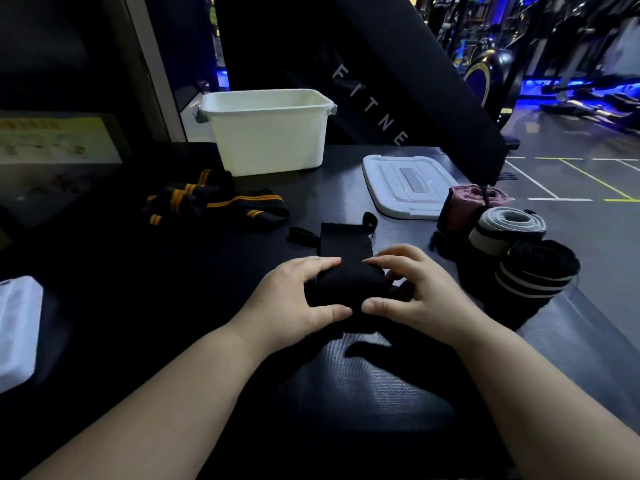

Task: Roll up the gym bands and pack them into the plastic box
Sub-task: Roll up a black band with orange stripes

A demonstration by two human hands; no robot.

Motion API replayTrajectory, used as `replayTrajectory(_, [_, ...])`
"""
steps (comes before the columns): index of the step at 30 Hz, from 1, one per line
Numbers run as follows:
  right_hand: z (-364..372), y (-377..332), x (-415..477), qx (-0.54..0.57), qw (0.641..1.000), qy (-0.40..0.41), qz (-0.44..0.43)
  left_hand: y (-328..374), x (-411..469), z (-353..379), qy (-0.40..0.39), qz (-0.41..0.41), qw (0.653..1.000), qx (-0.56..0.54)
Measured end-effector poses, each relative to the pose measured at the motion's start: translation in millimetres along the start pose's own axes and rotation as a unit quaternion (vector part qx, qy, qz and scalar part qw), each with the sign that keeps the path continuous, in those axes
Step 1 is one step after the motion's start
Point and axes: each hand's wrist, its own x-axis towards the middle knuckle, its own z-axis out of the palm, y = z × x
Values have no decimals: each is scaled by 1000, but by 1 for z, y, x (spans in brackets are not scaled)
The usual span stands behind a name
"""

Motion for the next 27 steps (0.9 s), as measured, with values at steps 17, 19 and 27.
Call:
replayTrajectory(17, [-2, 5, -2, -20, 999, -31, -24, -2, -2, -1, -21, -6, 998, -55])
replayTrajectory(19, [-1, 7, -2, -17, 999, -21, -29, -1, -2, -1, -22, -13, 998, -50])
replayTrajectory(27, [-6, 1, -4, 0, 999, -28, -23, 1, -3, 0, -10, -20, 997, -75])
